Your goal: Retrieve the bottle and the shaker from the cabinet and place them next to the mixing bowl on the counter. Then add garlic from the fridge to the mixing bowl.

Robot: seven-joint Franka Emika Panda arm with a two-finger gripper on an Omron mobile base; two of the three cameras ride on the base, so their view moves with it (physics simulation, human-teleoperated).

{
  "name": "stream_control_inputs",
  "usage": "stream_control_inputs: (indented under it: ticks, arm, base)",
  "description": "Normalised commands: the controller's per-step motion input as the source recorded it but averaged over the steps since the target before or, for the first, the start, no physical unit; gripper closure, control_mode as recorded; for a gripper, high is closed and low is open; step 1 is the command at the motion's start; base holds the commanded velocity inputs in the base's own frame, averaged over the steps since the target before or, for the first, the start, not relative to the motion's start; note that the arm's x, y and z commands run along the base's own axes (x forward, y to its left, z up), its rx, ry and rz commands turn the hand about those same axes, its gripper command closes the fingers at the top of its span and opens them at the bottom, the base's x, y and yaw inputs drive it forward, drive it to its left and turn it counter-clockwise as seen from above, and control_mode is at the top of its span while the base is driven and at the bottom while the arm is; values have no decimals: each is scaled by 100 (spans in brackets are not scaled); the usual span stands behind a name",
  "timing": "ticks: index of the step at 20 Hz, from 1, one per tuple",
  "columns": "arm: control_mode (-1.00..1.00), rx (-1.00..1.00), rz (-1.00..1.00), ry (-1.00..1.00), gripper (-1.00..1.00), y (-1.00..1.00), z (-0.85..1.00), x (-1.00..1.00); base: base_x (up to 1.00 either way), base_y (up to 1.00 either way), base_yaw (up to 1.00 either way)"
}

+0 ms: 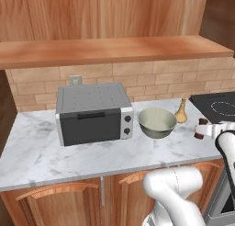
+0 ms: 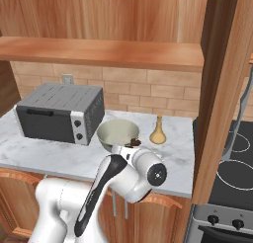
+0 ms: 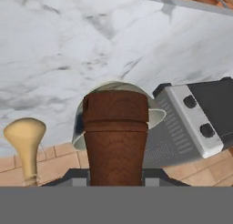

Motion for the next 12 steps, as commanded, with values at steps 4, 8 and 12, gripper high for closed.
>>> stream_control_inputs:
  ticks: [4, 8, 12]
  arm:
    - [-100, -18, 0, -14, 100, -1, -45, 0]
    - [-100, -15, 0, -18, 100, 0, -40, 5]
    - [-100, -11, 0, -19, 100, 0, -36, 15]
  base:
    - [0, 0, 0]
    - [0, 0, 0]
    - [0, 0, 0]
